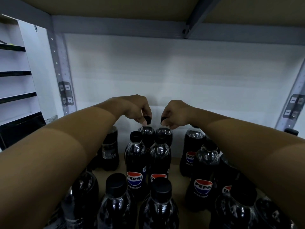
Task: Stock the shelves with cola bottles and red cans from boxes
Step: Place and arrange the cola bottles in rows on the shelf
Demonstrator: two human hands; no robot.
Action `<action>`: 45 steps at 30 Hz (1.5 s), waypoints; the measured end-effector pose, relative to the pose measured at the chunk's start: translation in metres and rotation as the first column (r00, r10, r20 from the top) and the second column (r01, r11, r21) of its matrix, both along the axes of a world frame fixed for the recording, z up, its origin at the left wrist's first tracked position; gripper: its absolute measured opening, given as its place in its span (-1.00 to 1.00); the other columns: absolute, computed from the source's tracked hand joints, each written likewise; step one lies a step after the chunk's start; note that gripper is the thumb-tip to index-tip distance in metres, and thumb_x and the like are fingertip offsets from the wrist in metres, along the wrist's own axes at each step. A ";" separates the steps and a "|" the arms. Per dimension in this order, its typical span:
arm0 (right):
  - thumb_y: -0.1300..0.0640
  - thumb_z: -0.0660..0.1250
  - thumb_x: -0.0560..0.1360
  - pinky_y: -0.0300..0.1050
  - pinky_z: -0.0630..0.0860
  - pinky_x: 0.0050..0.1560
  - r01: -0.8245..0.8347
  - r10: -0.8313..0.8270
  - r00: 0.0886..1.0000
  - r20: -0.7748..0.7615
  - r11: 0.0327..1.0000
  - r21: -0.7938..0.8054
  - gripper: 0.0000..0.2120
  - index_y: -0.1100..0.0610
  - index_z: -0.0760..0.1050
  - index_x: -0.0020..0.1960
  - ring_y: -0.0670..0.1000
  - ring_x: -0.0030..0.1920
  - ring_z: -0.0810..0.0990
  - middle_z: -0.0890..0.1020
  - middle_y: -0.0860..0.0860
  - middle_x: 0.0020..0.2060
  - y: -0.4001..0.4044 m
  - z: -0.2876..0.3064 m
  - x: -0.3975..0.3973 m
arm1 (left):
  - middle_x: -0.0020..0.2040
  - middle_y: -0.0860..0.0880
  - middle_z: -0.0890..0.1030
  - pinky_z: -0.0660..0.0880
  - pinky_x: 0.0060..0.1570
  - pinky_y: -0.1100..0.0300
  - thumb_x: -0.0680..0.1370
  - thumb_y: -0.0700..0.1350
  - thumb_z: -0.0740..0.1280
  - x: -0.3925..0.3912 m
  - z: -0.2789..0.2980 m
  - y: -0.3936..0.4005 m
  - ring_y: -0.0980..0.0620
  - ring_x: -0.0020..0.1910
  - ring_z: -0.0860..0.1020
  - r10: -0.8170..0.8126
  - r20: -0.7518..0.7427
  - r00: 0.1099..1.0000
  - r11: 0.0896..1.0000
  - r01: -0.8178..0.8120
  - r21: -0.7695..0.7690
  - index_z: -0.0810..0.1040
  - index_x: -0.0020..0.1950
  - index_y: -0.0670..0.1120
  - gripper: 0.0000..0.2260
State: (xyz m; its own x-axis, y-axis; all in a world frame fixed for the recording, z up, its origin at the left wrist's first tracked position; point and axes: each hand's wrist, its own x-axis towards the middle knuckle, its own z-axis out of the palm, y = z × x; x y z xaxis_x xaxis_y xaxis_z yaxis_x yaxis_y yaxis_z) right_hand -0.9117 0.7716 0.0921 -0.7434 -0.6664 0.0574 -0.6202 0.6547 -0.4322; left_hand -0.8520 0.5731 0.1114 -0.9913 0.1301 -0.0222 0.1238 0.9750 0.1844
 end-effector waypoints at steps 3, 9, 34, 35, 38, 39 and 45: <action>0.24 0.50 0.51 -0.14 0.69 -0.08 0.000 0.000 1.000 0.012 1.000 -0.016 -0.83 0.27 0.67 0.08 0.15 -0.13 0.75 0.73 0.19 -0.05 -0.004 0.000 0.003 | 0.09 0.12 0.71 0.42 -0.14 0.34 0.50 -0.13 0.55 0.004 0.000 -0.006 0.18 -0.03 0.58 0.000 -0.010 1.000 1.000 0.000 0.005 0.70 0.17 0.04 -0.74; 0.25 0.48 0.51 0.00 0.69 0.03 -0.024 0.024 1.000 0.000 0.999 -0.027 -0.83 0.28 0.67 0.08 0.17 -0.10 0.75 0.72 0.21 -0.03 -0.013 -0.002 0.008 | 0.10 0.13 0.71 0.48 0.01 0.21 0.48 -0.13 0.57 0.011 0.000 -0.014 0.18 -0.01 0.61 0.012 -0.023 1.000 1.000 -0.012 0.002 0.70 0.21 0.02 -0.69; 0.15 0.52 0.50 -0.09 0.66 0.01 0.040 -0.029 0.994 -0.108 0.994 0.102 -0.65 0.24 0.62 0.24 0.10 -0.12 0.72 0.70 0.16 0.07 -0.022 0.004 0.012 | 0.17 0.13 0.66 0.45 0.09 0.18 0.50 -0.13 0.56 0.016 -0.007 -0.016 0.10 0.08 0.59 0.045 -0.078 0.996 0.999 -0.042 0.034 0.66 0.28 0.00 -0.65; 0.10 0.53 0.49 -0.09 0.63 0.02 0.050 -0.032 0.991 -0.132 0.990 0.134 -0.56 0.23 0.57 0.31 0.09 -0.12 0.69 0.68 0.16 0.13 -0.023 0.004 0.013 | 0.25 0.11 0.64 0.45 0.14 0.17 0.51 -0.13 0.55 0.017 -0.009 -0.015 0.09 0.12 0.59 0.054 -0.074 0.996 0.998 -0.051 0.038 0.63 0.33 0.01 -0.61; 0.04 0.53 0.48 -0.09 0.55 0.02 0.061 -0.029 0.984 -0.173 0.981 0.182 -0.42 0.24 0.47 0.42 0.08 -0.08 0.61 0.63 0.16 0.23 -0.024 0.004 0.022 | 0.39 0.09 0.57 0.43 0.28 0.15 0.53 -0.09 0.53 0.026 -0.012 -0.013 0.07 0.26 0.57 0.074 -0.071 0.995 0.996 -0.070 0.064 0.50 0.48 0.01 -0.48; 0.05 0.53 0.48 -0.04 0.57 0.08 0.059 -0.024 0.983 -0.184 0.981 0.187 -0.42 0.28 0.48 0.40 0.13 0.00 0.63 0.63 0.19 0.23 -0.024 0.003 0.026 | 0.41 0.09 0.55 0.43 0.32 0.13 0.54 -0.08 0.52 0.031 -0.012 -0.014 0.07 0.28 0.57 0.074 -0.075 0.994 0.995 -0.069 0.074 0.47 0.50 0.00 -0.46; 0.11 0.51 0.50 -0.16 0.46 0.18 0.026 -0.001 0.968 -0.252 0.995 0.098 -0.46 0.21 0.46 0.42 0.12 0.32 0.53 0.53 0.13 0.34 -0.017 0.015 0.069 | 0.32 0.10 0.61 0.43 0.21 0.22 0.59 -0.09 0.46 0.085 0.000 -0.017 0.14 0.18 0.59 0.074 -0.113 0.991 0.992 -0.061 0.112 0.55 0.43 0.00 -0.60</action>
State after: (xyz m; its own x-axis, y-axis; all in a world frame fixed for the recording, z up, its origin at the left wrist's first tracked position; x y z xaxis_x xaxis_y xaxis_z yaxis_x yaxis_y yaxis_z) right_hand -0.8431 0.7546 0.1072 -0.7224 -0.6684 0.1772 -0.6914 0.6953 -0.1962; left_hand -0.7669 0.5557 0.1112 -0.9928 0.0583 0.1044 0.0854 0.9569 0.2777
